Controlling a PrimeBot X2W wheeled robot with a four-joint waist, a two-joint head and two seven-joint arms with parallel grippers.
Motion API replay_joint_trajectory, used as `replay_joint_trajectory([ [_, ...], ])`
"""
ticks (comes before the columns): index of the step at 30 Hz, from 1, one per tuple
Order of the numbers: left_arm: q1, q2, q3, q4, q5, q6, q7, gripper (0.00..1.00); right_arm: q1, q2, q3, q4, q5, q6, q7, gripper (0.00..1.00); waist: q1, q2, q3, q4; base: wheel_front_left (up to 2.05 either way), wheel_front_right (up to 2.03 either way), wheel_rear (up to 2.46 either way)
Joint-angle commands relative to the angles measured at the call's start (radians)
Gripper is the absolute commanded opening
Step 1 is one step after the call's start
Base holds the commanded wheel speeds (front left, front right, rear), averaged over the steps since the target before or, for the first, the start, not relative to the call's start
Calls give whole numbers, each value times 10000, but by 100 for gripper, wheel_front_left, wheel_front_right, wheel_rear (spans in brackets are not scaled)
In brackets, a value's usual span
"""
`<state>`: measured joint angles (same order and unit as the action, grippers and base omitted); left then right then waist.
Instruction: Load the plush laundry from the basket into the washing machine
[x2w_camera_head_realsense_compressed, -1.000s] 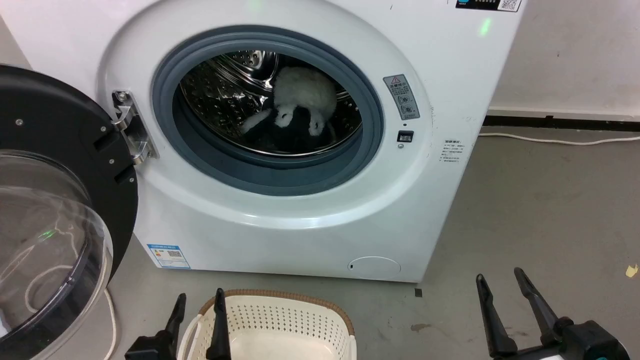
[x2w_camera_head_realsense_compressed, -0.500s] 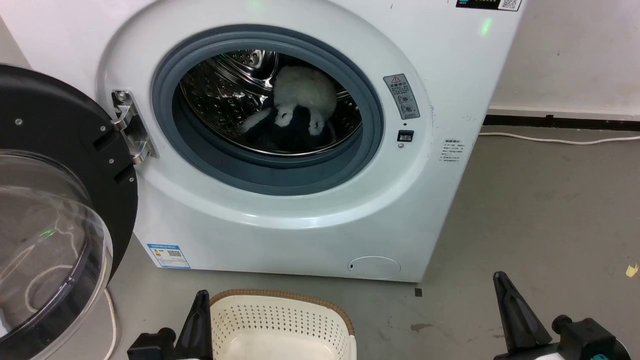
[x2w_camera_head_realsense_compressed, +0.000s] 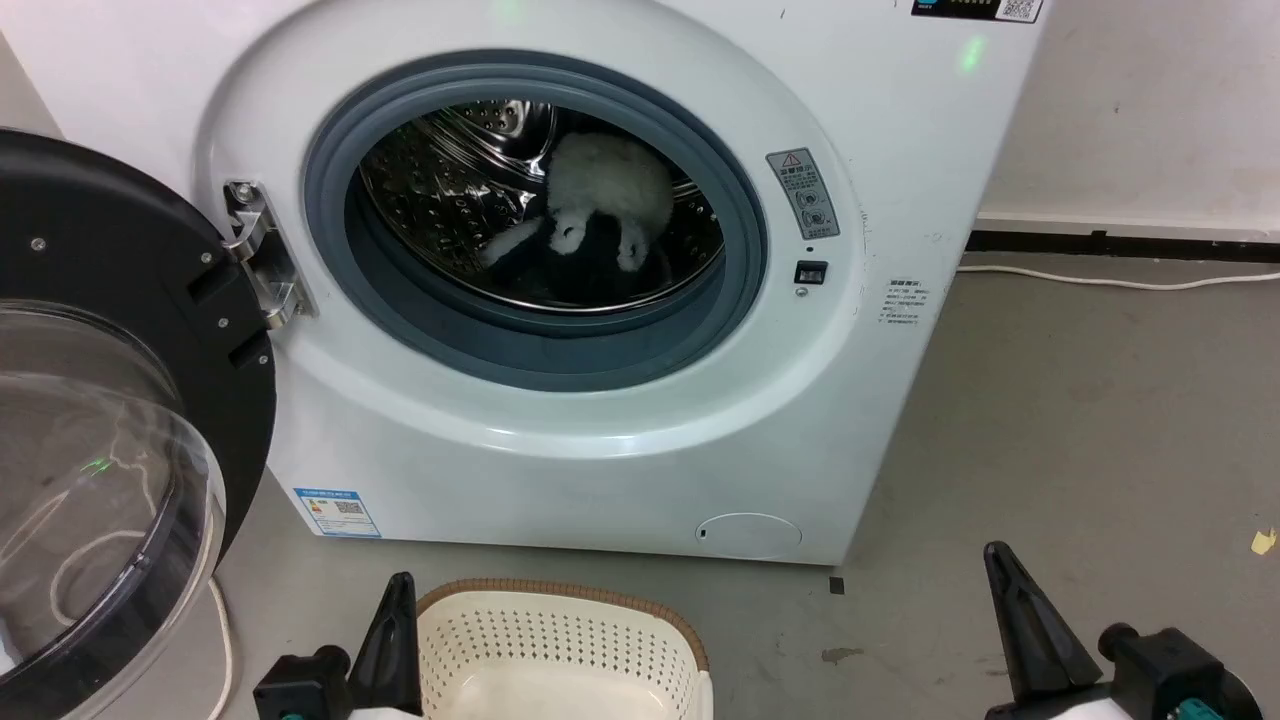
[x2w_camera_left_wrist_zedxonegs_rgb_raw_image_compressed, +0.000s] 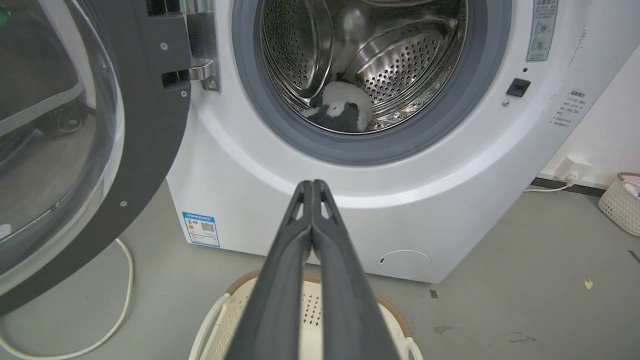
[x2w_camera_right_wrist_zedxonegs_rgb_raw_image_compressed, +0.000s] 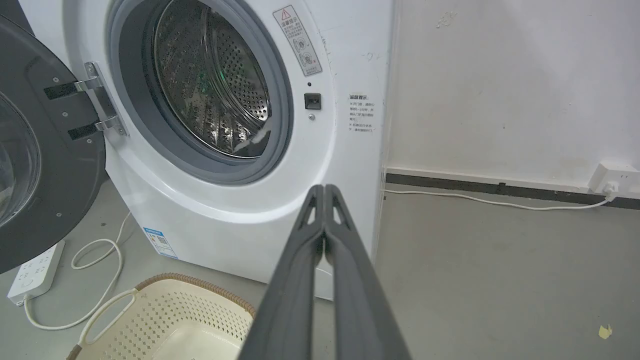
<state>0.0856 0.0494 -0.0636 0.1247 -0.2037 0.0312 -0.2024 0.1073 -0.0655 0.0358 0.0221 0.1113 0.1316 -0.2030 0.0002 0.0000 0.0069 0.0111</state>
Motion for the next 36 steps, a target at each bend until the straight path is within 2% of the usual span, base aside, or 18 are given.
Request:
replay_joint_trajectory([
  [1,-142,2,32,-87,120,-42,54,0,-194,26,-38,-42,-91,-2,52,0,-1,0,-1,-1,0,0,0],
  [36,-401,4,251,-508,816,-140,769,0,-513,72,-154,-107,-462,-5,770,0,-1,0,-26,-41,0,0,0],
])
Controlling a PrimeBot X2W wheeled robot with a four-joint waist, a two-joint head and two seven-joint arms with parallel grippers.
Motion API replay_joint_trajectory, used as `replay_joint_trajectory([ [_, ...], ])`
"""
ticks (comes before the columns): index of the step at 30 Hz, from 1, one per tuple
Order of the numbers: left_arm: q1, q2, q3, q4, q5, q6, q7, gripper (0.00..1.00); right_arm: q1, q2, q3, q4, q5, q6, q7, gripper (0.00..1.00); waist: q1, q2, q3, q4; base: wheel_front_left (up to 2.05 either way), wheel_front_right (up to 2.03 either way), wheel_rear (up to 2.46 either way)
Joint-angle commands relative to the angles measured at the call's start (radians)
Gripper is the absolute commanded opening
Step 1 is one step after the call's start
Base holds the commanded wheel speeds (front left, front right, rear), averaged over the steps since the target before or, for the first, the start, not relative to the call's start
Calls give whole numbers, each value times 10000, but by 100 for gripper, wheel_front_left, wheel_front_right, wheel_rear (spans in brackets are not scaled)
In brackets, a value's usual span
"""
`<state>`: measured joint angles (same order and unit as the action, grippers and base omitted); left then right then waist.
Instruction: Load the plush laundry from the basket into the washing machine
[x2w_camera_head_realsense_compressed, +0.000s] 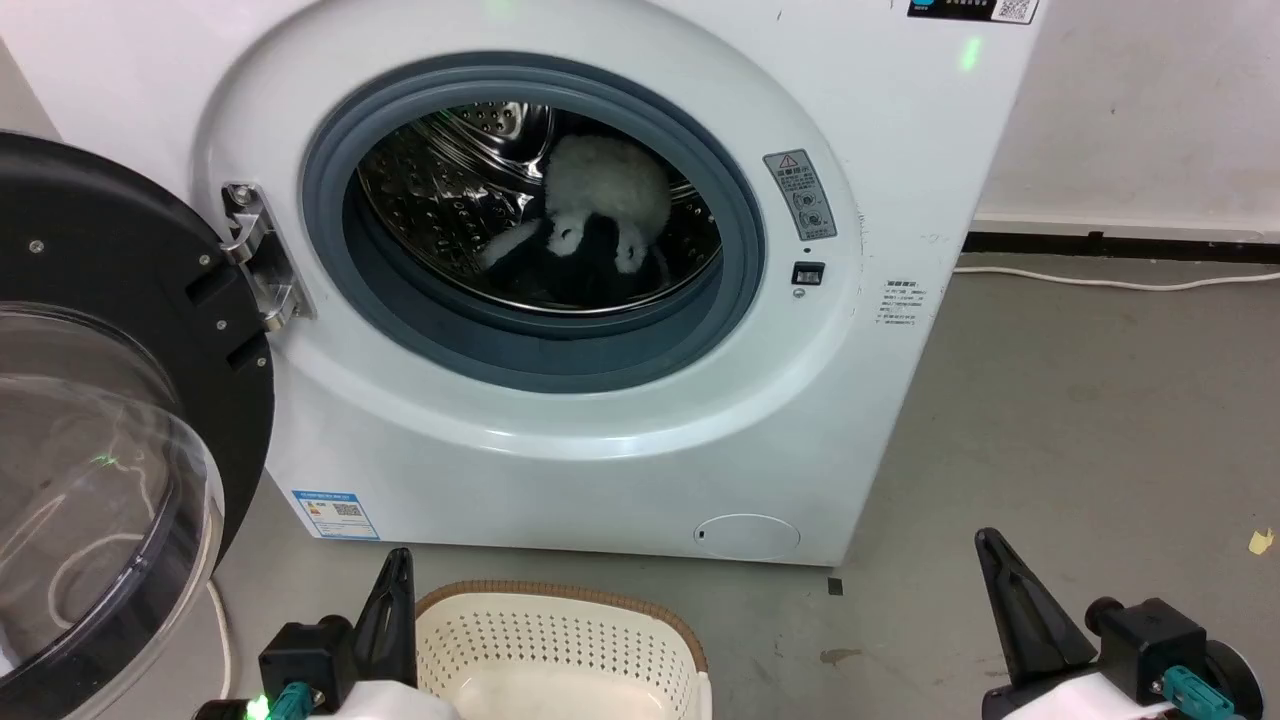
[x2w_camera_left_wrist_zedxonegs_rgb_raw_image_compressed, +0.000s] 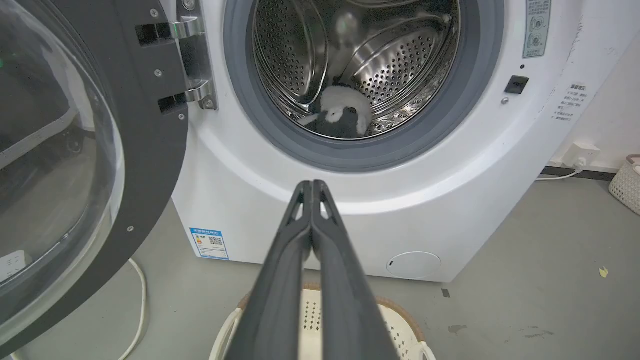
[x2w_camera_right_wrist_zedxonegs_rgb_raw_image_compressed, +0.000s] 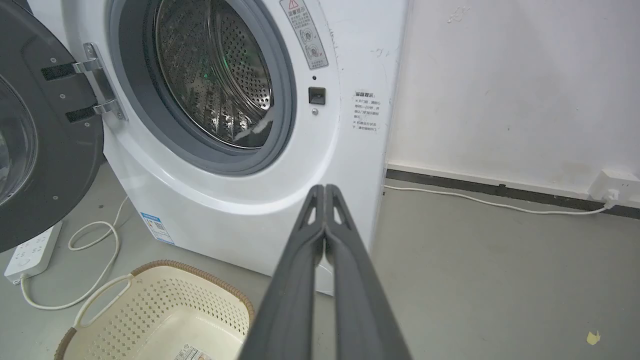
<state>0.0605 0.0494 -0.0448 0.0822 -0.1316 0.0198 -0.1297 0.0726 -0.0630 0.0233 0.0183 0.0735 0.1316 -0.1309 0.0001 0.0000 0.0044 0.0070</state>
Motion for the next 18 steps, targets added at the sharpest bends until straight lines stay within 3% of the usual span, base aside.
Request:
replay_joint_trajectory([
  [1,-166,4,76,-107,135,-32,83,0,-184,50,-36,-73,-106,-5,90,0,0,0,-2,-3,0,0,0],
  [18,-314,6,201,-347,533,-88,492,0,-367,76,-102,-110,-318,-6,500,0,-1,0,-16,-26,0,0,0],
])
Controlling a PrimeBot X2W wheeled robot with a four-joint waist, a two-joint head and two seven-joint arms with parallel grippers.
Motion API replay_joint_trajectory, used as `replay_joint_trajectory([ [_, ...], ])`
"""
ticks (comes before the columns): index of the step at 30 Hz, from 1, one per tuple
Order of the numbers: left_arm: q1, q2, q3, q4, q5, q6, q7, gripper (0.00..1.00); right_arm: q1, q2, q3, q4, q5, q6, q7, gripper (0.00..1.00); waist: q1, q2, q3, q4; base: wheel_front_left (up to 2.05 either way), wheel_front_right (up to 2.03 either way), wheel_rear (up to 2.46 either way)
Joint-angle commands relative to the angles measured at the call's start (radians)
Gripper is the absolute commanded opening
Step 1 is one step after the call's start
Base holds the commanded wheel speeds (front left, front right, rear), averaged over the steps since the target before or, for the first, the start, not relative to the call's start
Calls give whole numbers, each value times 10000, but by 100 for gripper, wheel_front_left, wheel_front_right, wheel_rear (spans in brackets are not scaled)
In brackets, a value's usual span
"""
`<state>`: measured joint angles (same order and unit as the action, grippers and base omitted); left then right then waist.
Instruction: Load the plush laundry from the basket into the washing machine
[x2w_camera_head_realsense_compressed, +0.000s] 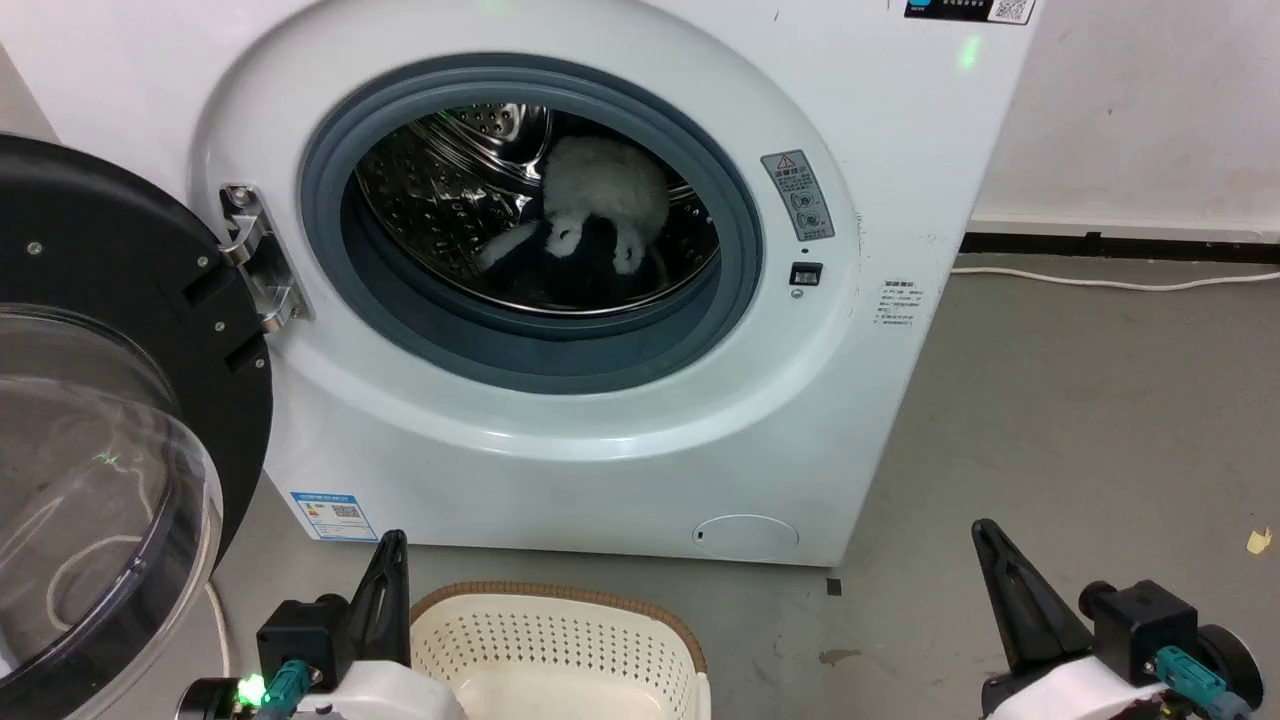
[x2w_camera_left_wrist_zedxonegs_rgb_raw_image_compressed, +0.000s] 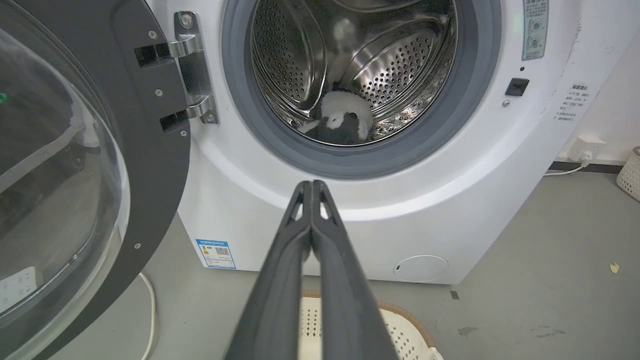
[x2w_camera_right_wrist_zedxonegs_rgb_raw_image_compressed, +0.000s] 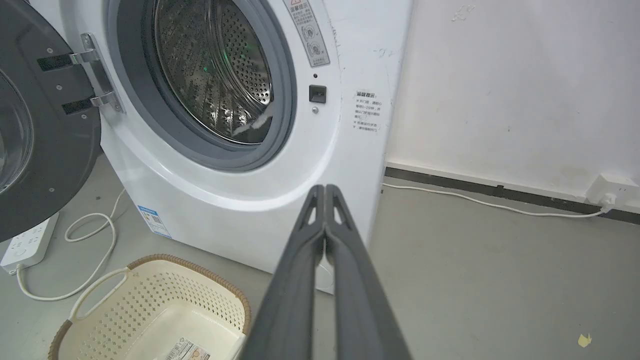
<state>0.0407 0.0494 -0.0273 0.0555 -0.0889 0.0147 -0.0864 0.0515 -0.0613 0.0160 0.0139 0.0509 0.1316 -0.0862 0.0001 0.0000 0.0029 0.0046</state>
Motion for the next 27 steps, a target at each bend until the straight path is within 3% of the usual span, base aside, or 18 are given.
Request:
replay_joint_trajectory([
  [1,-123,6,33,-93,125,-39,79,0,-165,60,-33,-67,-102,-6,74,0,-1,0,-1,-2,0,0,0],
  [27,-337,8,214,-442,702,-120,671,0,-429,98,-129,-121,-409,-9,669,0,-1,0,-22,-35,0,0,0],
])
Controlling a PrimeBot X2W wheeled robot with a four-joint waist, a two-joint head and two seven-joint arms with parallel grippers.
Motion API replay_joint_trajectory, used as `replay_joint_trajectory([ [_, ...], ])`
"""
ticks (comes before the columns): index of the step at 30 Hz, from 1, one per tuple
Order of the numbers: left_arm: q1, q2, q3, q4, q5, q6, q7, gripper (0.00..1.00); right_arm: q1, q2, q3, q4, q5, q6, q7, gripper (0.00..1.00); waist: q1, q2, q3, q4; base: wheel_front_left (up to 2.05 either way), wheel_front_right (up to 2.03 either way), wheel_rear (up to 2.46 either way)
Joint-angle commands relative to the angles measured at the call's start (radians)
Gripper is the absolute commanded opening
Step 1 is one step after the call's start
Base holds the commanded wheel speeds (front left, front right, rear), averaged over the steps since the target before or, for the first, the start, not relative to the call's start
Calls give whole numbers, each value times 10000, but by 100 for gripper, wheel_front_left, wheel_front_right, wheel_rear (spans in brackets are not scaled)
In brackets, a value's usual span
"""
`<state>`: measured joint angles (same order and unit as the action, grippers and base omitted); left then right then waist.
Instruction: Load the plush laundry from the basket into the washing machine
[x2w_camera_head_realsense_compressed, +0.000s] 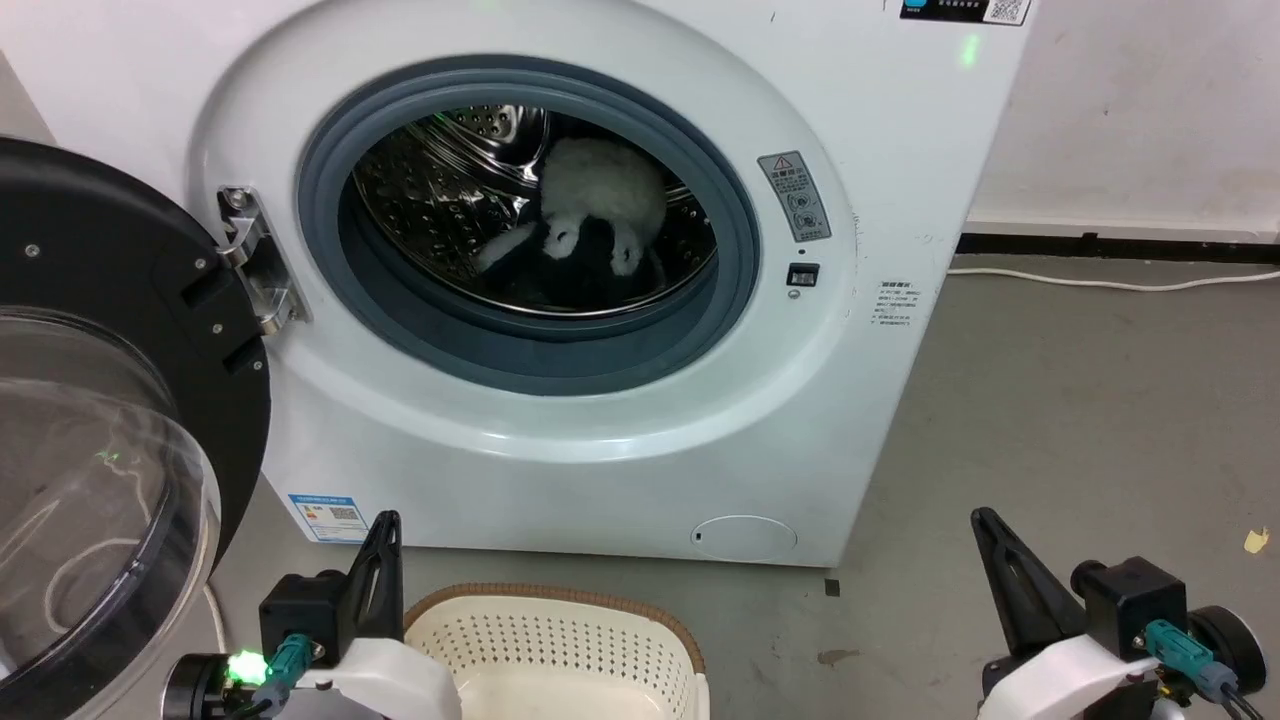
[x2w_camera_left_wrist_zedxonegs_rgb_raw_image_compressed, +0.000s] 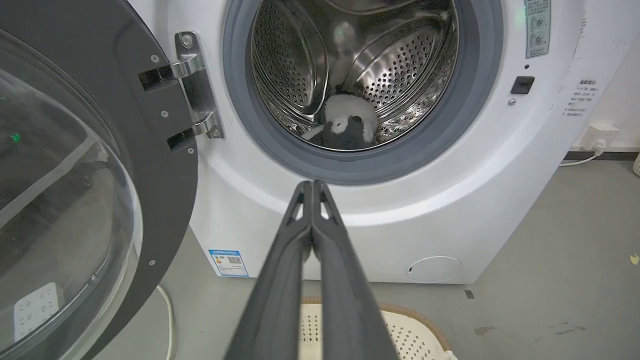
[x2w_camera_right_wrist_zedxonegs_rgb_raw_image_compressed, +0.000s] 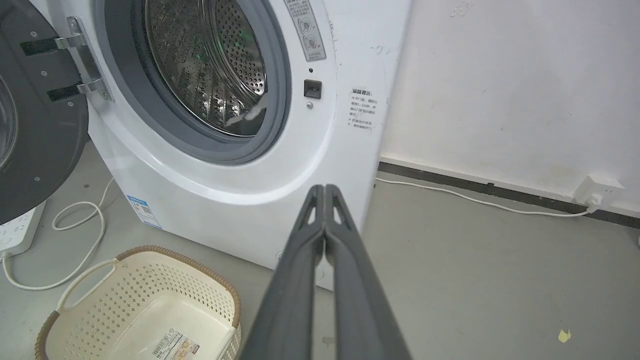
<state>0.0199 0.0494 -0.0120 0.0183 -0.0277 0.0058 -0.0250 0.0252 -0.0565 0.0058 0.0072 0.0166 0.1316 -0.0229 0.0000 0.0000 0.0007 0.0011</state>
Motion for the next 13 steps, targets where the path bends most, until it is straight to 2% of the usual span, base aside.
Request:
replay_joint_trajectory([
  [1,-137,8,67,-82,110,-35,78,0,-175,51,-31,-56,-77,-9,57,0,1,0,-1,-1,0,0,0],
  [13,-199,8,120,-183,277,-58,250,0,-252,62,-58,-72,-166,-9,229,0,0,0,-7,-11,0,0,0],
])
